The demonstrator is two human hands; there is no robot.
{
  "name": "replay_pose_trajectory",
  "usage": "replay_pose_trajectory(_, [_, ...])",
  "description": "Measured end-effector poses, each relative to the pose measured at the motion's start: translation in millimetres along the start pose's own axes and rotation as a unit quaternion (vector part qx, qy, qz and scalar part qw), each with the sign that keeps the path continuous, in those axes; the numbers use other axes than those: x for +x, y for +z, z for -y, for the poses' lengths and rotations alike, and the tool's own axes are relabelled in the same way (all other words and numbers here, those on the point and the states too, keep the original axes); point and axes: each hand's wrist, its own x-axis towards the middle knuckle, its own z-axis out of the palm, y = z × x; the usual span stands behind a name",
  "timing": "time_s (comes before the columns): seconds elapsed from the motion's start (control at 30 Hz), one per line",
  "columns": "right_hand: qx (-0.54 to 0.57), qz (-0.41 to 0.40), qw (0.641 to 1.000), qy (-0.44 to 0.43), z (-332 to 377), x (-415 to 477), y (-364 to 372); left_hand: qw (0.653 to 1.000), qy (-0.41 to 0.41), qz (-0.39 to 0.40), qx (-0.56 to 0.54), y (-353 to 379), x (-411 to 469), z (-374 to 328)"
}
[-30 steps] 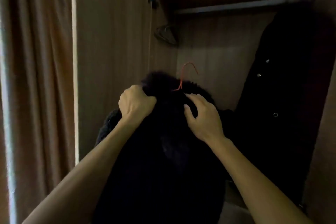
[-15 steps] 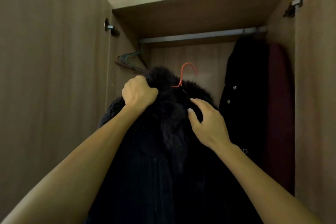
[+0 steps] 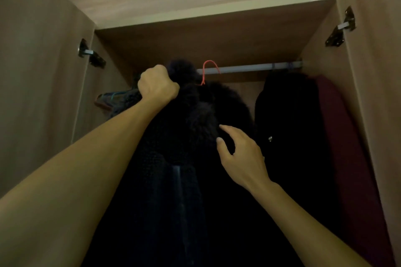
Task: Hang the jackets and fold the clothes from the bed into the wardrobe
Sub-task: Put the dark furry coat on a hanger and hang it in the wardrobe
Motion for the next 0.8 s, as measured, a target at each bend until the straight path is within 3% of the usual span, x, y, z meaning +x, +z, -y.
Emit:
replay_pose_trajectory(0.3, [-0.042, -0.070, 0.996, 0.023, -60, 76, 10, 0.999, 0.029, 0.025, -0.027, 86, 78, -34])
replay_pose_trajectory(0.4, [-0.048, -0.060, 0.996, 0.034, -77, 100, 8, 0.998, 0.006, -0.009, -0.063, 110, 101, -40])
replay_pose_trajectory(0.53, [-0.088, -0.040, 0.994, 0.041, -97, 129, 5, 0.996, 0.062, -0.053, -0.028, 140, 117, -56])
replay_pose_trajectory(0.7, [-0.109, -0.004, 0.994, 0.014, -108, 141, 14, 0.998, 0.058, -0.005, -0.025, 164, 118, -65])
replay_pose_trajectory(0.8, [-0.123, 0.005, 0.992, 0.002, -114, 138, 22, 0.994, 0.086, 0.064, 0.023, 160, 113, -63])
